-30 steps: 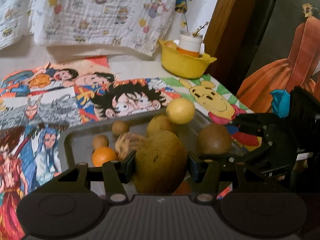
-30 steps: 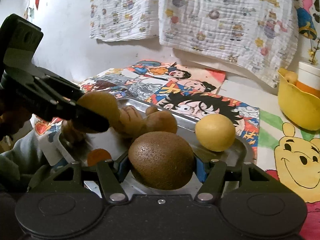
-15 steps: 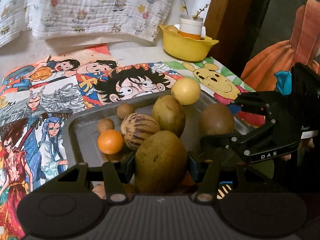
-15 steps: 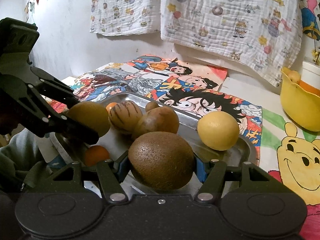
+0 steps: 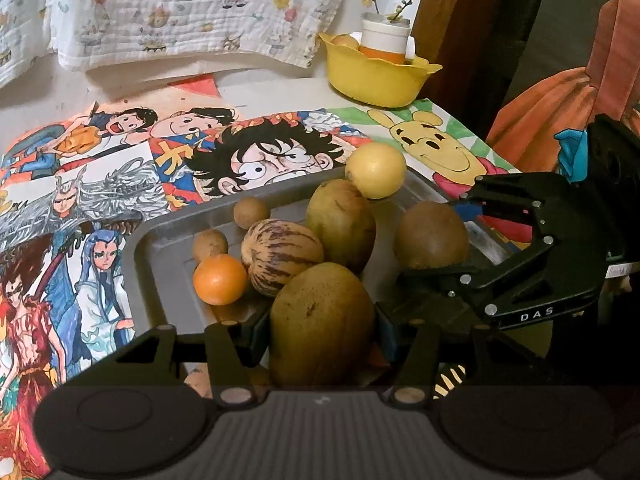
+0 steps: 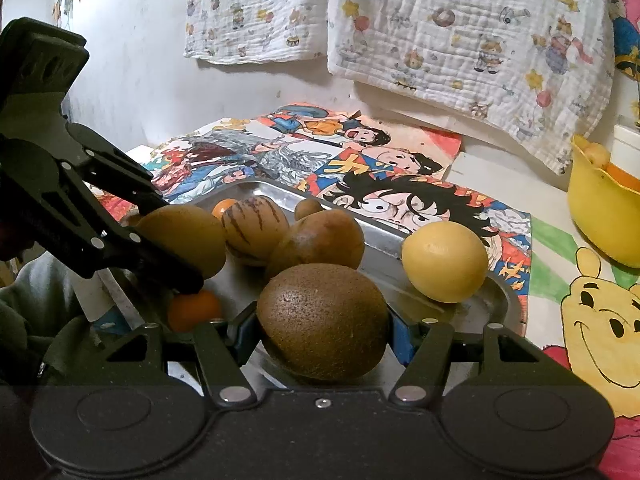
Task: Organize fruits
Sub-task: 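Lower both brown fruits onto the metal tray and open both tools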
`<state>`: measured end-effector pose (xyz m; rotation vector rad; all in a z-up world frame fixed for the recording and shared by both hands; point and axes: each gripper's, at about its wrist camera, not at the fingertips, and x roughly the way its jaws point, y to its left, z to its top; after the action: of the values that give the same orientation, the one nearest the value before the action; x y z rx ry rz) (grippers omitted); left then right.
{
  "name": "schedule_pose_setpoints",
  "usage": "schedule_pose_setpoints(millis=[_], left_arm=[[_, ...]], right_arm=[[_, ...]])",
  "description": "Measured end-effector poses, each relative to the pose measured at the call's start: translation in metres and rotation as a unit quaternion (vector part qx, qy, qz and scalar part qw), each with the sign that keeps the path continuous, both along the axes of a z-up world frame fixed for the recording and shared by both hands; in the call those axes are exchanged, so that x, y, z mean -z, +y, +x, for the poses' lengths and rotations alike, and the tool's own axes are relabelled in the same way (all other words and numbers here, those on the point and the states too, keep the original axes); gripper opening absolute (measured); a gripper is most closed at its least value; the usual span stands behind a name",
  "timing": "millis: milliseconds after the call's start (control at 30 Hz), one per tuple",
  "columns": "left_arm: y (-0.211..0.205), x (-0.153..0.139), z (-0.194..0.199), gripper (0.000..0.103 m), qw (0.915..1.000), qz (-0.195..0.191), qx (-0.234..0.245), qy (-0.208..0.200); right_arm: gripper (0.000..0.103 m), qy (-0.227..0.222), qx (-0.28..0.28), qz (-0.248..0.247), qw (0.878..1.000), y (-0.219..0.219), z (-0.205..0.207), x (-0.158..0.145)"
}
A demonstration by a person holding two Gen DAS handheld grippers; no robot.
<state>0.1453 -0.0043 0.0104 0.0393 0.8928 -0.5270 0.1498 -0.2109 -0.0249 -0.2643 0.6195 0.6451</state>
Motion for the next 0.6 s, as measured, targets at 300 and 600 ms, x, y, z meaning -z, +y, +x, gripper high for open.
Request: schedule_pose_setpoints(millis=[300,600], left_arm=[[0.001,0.001,0.010,0.058,0.9998,-0.006,-0.010,0.014],[0.002,0.004,0.015,0.058,0.9998,-0.005,-0.016,0.013]], right_arm=[[0.066,0.005,0.009,-0.001,1.000,-0.002,0.004,0.005],[0.066,0.008,0.027,0.002,1.000,-0.005,0.006,0.010]])
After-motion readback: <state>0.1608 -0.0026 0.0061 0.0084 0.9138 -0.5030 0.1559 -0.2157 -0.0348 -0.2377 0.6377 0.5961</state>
